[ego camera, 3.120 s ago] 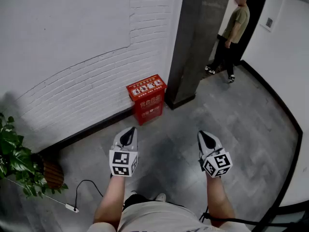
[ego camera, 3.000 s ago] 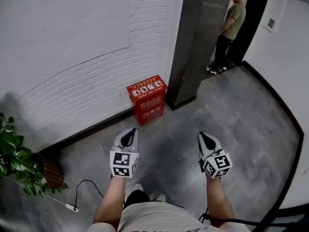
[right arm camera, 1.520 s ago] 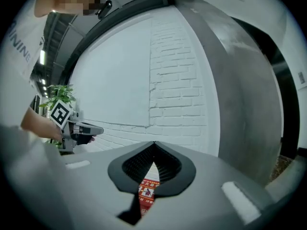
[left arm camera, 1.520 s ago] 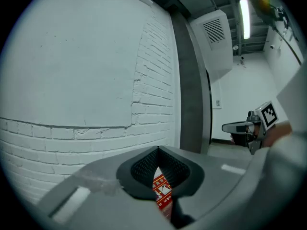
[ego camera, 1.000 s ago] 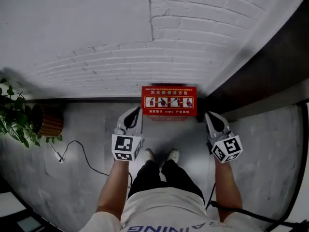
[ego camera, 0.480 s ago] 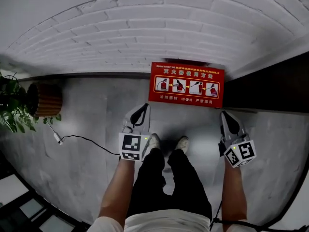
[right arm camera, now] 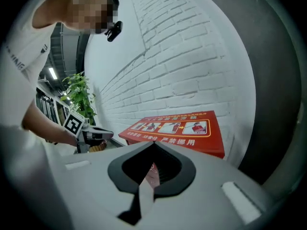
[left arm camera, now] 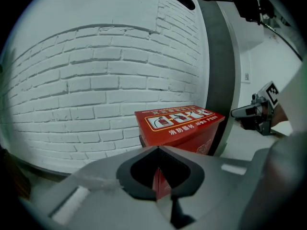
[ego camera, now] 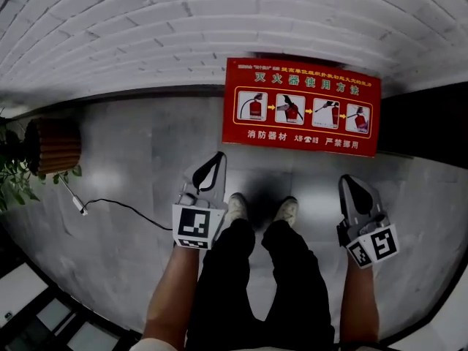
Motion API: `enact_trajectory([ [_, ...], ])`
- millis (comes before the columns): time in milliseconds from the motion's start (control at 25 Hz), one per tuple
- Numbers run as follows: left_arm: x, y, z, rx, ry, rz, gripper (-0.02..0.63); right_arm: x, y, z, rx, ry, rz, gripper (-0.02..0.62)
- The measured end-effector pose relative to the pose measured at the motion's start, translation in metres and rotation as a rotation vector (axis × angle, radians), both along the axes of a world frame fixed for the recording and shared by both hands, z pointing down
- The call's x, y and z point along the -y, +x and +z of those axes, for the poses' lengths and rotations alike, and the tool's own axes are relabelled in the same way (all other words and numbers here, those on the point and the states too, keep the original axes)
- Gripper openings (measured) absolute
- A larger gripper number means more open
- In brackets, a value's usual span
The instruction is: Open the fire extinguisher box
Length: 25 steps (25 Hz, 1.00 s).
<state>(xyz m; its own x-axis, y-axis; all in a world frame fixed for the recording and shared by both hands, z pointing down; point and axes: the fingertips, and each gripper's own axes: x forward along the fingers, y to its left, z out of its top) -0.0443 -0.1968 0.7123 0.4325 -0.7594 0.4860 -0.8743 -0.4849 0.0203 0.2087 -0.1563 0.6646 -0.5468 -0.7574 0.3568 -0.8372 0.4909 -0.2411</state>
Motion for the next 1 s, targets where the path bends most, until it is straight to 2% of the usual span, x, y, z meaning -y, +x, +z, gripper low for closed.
enact_trajectory([
  [200, 0.000, 0.001, 0.023, -0.020, -0.013, -0.005, 0.006, -0.002, -0.001, 0.024, 0.006, -0.029, 0.014, 0.006],
  [240, 0.002, 0.001, 0.025, -0.029, -0.017, 0.000, 0.037, -0.001, -0.001, 0.025, 0.004, -0.030, 0.013, 0.006],
  [280, 0.004, 0.002, 0.025, -0.035, -0.020, 0.008, 0.117, -0.001, -0.001, 0.025, 0.002, -0.031, 0.012, 0.006],
  [360, 0.009, 0.004, 0.025, -0.034, -0.020, 0.029, 0.169, -0.001, 0.001, 0.024, -0.001, -0.033, 0.013, 0.006],
  [520, 0.019, 0.011, 0.024, -0.017, -0.013, 0.069, 0.176, 0.000, 0.002, 0.024, 0.000, -0.036, 0.015, 0.006],
  [800, 0.026, 0.012, 0.027, 0.027, -0.033, 0.060, 0.156, -0.002, -0.002, 0.025, 0.004, -0.043, -0.002, 0.006],
  [1000, 0.024, 0.011, 0.019, 0.026, -0.028, 0.050, 0.155, -0.001, -0.003, 0.027, 0.012, -0.050, 0.002, 0.006],
])
